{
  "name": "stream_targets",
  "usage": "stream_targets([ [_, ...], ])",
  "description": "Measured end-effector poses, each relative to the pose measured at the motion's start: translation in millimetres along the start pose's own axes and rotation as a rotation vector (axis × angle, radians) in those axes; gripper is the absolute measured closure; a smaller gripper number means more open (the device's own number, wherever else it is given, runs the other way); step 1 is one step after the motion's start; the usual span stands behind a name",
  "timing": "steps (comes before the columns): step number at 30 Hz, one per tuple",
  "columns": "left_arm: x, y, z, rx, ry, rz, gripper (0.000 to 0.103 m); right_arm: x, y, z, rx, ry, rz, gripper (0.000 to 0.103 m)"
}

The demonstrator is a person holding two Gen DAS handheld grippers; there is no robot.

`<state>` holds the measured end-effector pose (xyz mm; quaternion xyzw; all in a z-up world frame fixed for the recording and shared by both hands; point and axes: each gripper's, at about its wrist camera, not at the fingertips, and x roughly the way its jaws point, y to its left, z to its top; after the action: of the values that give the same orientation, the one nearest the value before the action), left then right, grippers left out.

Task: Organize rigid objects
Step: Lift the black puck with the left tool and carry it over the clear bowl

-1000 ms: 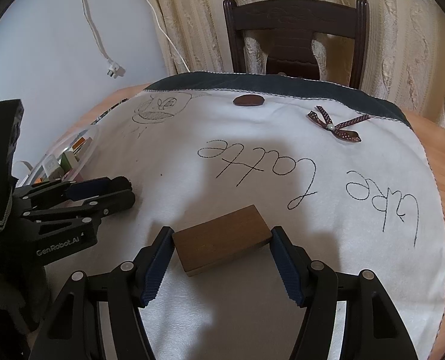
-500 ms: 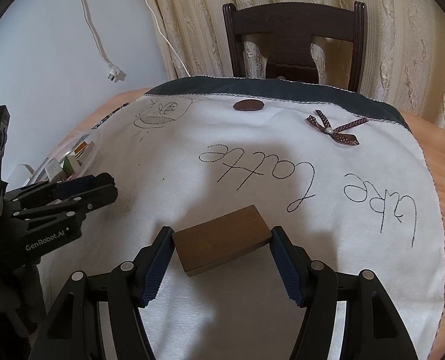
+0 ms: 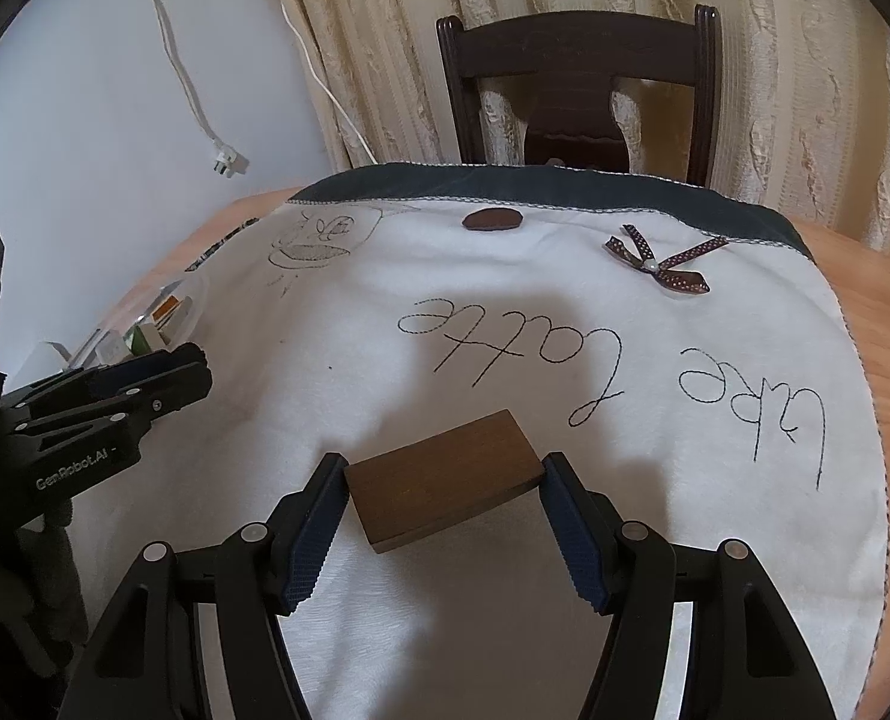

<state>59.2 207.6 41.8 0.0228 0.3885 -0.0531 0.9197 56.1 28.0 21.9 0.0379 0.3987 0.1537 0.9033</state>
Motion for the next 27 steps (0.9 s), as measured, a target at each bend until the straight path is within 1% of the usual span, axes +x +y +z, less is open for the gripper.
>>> stream_targets([
  [6, -5.1, 14.5, 3.1, -0.035, -0.017, 0.003, 0.059, -3.0, 4.2, -1.2, 0.004, -0.004, 0.006, 0.034],
  [11, -14.8, 37.1, 6.8, -0.082, -0.048, 0.023, 0.059, -3.2, 4.3, -0.6, 0.006, 0.0, -0.002, 0.034],
  [19, -22.0, 91.2, 4.7, -0.181, -0.073, 0.09, 0.059, -5.6, 11.0, 5.0, -0.022, 0.008, -0.016, 0.034],
  [24, -22.7, 119.3, -1.9, -0.233, -0.077, 0.128, 0.059, -8.2, 26.3, 10.4, -0.067, 0.01, -0.015, 0.034],
  [27, -24.9, 130.1, -4.4, -0.248, -0.084, 0.15, 0.059, -8.2, 39.9, 14.9, -0.098, 0.009, -0.001, 0.034],
])
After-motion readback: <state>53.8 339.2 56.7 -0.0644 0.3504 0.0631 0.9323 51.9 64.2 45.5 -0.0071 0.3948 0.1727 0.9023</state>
